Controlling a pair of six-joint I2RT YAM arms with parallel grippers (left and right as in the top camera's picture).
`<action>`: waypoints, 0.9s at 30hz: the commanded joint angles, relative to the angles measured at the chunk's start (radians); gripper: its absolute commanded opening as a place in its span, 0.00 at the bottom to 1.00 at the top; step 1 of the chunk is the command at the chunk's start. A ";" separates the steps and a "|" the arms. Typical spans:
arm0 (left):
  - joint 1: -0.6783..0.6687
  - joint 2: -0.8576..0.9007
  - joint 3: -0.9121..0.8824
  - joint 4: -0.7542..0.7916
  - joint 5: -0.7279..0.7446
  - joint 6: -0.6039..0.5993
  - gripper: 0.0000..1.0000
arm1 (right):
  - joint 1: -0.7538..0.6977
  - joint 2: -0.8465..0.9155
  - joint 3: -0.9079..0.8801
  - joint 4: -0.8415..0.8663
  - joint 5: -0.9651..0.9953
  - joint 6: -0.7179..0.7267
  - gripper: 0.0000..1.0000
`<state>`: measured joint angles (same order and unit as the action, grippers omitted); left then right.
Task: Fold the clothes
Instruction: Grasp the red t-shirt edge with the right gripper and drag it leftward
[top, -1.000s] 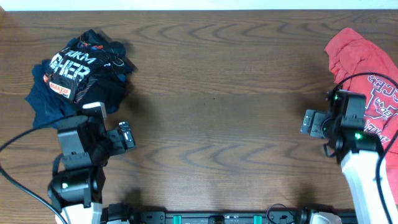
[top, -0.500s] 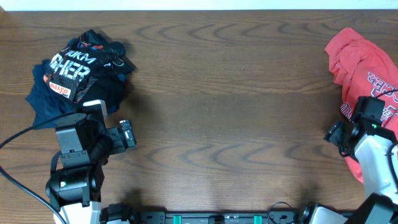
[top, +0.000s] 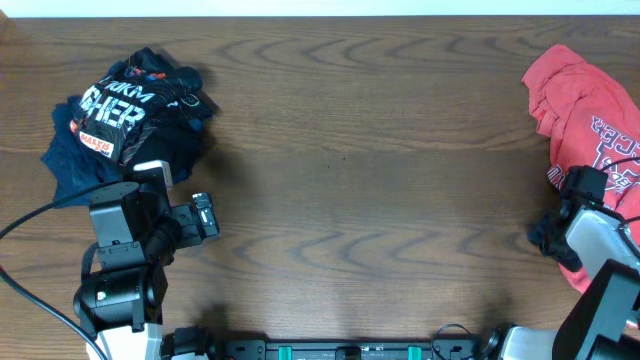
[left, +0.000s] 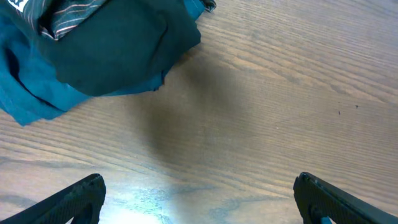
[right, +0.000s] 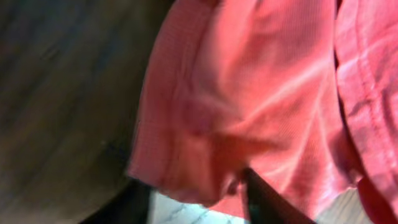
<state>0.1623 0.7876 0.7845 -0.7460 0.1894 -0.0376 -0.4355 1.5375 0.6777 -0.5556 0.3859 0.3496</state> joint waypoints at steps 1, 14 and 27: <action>0.002 0.001 0.020 -0.002 0.013 -0.013 0.98 | -0.011 0.034 -0.021 -0.004 0.021 0.009 0.22; 0.002 0.001 0.020 -0.001 0.013 -0.013 1.00 | 0.206 -0.026 0.039 0.048 -0.671 -0.334 0.01; 0.002 0.002 0.020 0.027 0.013 -0.013 0.99 | 0.920 -0.060 0.070 0.437 -0.664 -0.262 0.06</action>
<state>0.1623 0.7895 0.7845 -0.7277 0.1963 -0.0490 0.3897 1.4963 0.7353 -0.1822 -0.3340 0.0635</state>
